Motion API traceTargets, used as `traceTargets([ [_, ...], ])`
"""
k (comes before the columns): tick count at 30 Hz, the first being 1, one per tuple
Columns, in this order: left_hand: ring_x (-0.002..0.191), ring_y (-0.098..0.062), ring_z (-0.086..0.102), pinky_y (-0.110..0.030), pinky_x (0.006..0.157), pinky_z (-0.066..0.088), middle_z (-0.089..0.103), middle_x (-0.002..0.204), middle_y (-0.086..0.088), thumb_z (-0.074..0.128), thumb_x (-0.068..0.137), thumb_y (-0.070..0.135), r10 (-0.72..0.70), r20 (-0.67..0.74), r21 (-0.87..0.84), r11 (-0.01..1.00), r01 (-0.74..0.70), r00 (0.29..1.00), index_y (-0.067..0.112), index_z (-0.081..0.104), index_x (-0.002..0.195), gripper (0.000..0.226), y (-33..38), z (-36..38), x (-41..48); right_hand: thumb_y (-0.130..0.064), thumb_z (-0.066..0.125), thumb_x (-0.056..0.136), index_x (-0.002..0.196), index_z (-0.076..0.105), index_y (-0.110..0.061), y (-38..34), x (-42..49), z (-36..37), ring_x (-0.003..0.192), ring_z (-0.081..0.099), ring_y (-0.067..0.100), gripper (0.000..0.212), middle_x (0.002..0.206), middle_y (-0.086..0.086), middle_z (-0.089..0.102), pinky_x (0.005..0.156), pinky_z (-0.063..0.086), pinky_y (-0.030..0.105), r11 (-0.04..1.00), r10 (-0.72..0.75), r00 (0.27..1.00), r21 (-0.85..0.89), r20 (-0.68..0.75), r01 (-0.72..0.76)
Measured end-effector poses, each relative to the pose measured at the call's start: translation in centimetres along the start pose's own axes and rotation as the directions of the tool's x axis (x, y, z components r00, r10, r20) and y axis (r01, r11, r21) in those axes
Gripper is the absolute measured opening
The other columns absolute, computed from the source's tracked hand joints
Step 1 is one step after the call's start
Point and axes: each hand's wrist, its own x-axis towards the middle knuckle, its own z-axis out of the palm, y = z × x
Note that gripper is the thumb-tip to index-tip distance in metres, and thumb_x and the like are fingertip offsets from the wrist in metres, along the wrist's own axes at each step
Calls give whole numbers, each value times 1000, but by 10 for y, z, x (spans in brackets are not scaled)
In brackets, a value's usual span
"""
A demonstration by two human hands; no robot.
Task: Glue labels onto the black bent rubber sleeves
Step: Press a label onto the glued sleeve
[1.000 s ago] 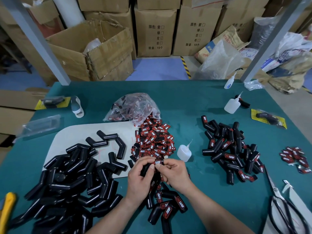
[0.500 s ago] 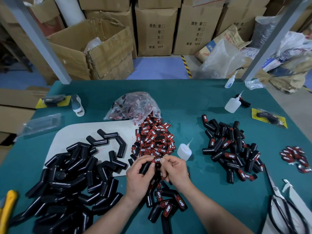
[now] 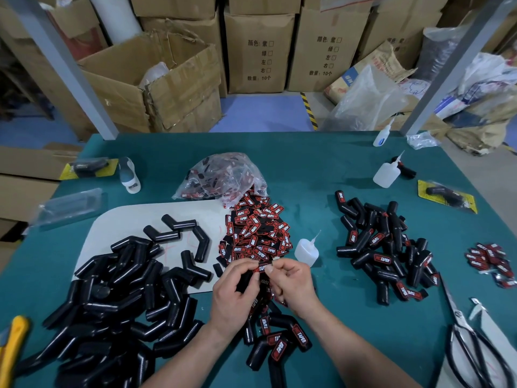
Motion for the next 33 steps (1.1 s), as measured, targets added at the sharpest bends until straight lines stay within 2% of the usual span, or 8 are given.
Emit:
traceTargets([
  [2, 112, -3, 65, -13, 99, 45, 70, 113, 8, 69, 91, 10, 2, -5, 13, 1000, -1, 1000, 10, 74, 108, 18, 0, -1, 0, -32, 72, 83, 71, 68, -13, -4, -2, 0, 33, 40, 12, 23, 45, 5, 53, 37, 35, 18, 999, 5, 999, -39, 37, -4],
  [7, 113, -3, 64, -12, 99, 44, 69, 115, 9, 67, 91, 5, 21, 17, 35, 999, -22, 1000, 12, 75, 110, 22, 1, 0, 0, -10, 68, 92, 63, 52, 2, -2, -4, 2, 34, 36, 13, 35, 42, 4, 48, 39, 33, 20, 997, 10, 1000, -78, 22, -8],
  [10, 112, -3, 64, -11, 99, 44, 69, 114, 9, 67, 90, 4, 21, 5, 22, 1000, -21, 1000, 15, 74, 110, 24, 1, -1, 0, -14, 67, 92, 65, 50, 6, -5, -4, 2, 34, 37, 13, 38, 41, 4, 48, 40, 34, 21, 997, -7, 1000, -70, 25, 8],
  [14, 112, -2, 64, -11, 98, 44, 69, 114, 11, 66, 91, 5, -11, -4, -8, 1000, 11, 1000, 20, 72, 109, 24, 2, 0, 1, -20, 61, 93, 70, 59, 1, -7, -4, 2, 34, 39, 14, 32, 43, 3, 50, 42, 36, 22, 998, -30, 999, -54, 44, 32],
  [19, 111, -4, 65, -12, 98, 44, 69, 113, 12, 67, 91, 5, -18, -12, -16, 1000, 18, 1000, 19, 73, 108, 23, -2, 0, 1, -29, 60, 93, 63, 56, -2, -5, -4, 2, 36, 41, 15, 40, 44, 4, 50, 43, 36, 23, 997, -60, 996, -50, 64, 64],
  [27, 112, -5, 65, -13, 99, 45, 68, 116, 19, 64, 95, 19, -37, -20, -48, 998, 36, 999, 24, 71, 109, 16, -1, 0, 1, -33, 57, 95, 73, 66, 0, -4, -3, -1, 38, 44, 15, 40, 50, 6, 57, 43, 37, 22, 996, -49, 993, -68, 108, 57],
  [30, 114, -9, 65, -16, 101, 46, 67, 118, 17, 62, 96, 23, 5, -5, -44, 999, -5, 1000, 16, 73, 109, 19, -3, 0, 1, -39, 51, 91, 60, 64, -15, -9, -2, -1, 38, 43, 18, 41, 53, 9, 59, 42, 35, 22, 1000, 2, 994, -6, 108, -2],
  [33, 117, -10, 64, -19, 104, 46, 65, 123, 18, 62, 96, 20, 57, 31, -16, 998, -57, 998, 11, 74, 112, 22, -4, 2, -1, -40, 58, 94, 50, 54, -18, -9, -1, 1, 35, 38, 19, 50, 43, 6, 49, 42, 33, 23, 999, 0, 1000, -48, 22, 1],
])
